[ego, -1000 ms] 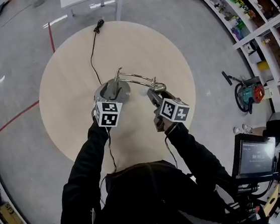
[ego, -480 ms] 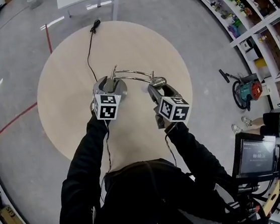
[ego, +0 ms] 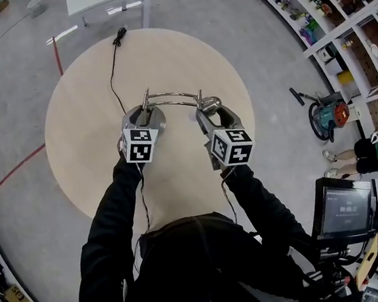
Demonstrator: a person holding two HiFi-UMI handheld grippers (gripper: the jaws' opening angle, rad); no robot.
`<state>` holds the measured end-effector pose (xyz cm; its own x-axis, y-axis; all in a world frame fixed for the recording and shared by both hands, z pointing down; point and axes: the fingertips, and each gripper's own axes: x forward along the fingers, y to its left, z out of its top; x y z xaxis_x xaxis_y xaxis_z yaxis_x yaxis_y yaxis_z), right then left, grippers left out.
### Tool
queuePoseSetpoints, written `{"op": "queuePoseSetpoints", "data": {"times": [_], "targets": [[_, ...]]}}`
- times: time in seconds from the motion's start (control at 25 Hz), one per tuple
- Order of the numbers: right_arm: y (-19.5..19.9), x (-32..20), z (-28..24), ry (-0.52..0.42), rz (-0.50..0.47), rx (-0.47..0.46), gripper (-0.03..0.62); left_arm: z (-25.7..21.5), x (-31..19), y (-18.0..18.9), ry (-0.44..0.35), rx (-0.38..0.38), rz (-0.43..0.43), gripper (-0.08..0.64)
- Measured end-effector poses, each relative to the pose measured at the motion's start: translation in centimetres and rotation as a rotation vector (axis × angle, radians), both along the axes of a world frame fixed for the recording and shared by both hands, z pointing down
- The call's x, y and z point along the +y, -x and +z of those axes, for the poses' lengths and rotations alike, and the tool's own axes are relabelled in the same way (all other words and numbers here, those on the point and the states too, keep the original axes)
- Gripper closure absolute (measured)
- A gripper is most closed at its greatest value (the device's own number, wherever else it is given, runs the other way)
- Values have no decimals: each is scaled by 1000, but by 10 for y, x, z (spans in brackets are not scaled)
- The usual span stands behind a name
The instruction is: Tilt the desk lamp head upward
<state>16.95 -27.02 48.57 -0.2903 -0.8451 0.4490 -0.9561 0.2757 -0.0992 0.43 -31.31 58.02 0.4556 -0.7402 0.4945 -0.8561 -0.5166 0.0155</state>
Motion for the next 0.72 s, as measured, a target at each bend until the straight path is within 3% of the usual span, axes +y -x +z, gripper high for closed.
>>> {"op": "queuePoseSetpoints", "data": {"times": [0.28,0.72], "targets": [[-1,-5,-21,-43,-24,82,316,1,-3,-4,4,51,-10,417],[-3,-14,-44,-62,-45,178,316,-4,-7,-10,-25,198,14,408]]}}
